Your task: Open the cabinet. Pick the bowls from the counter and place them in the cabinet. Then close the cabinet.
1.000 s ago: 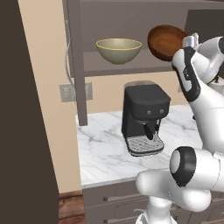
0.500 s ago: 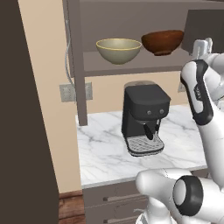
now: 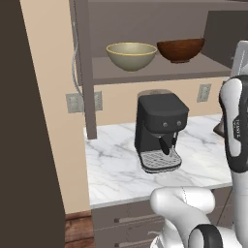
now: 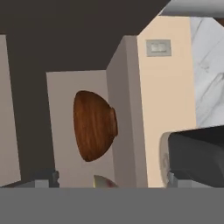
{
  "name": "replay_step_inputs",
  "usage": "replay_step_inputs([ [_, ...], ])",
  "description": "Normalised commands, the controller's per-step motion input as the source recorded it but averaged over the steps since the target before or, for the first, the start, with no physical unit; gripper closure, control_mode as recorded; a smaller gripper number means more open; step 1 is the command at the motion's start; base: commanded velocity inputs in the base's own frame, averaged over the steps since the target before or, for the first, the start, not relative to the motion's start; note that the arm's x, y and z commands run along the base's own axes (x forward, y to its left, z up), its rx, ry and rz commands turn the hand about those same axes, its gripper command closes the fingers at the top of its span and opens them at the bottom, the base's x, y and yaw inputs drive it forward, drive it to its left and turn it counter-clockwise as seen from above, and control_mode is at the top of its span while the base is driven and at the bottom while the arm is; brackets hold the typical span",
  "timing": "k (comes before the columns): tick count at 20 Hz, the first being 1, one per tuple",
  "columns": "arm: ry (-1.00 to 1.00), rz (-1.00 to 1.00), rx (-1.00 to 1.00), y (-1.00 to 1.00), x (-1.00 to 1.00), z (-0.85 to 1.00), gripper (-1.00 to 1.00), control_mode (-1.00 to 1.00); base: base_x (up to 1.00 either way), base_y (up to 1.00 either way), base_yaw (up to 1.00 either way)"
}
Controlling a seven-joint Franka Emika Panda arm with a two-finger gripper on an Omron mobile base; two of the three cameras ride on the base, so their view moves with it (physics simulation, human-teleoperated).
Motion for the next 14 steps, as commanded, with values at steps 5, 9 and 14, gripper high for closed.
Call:
replay_step_inputs([
  [5,0.00,0.00,0.00,0.00,-1.00,0.54,-1.00,-1.00,0.00,0.00,0.00],
  [9,0.00,0.00,0.00,0.00,-1.00,0.33,-1.00,-1.00,0.00,0.00,0.00],
  [14,-0.13,0.00,0.00,0.00,-1.00,0.00,-1.00,-1.00,0.00,0.00,0.00],
])
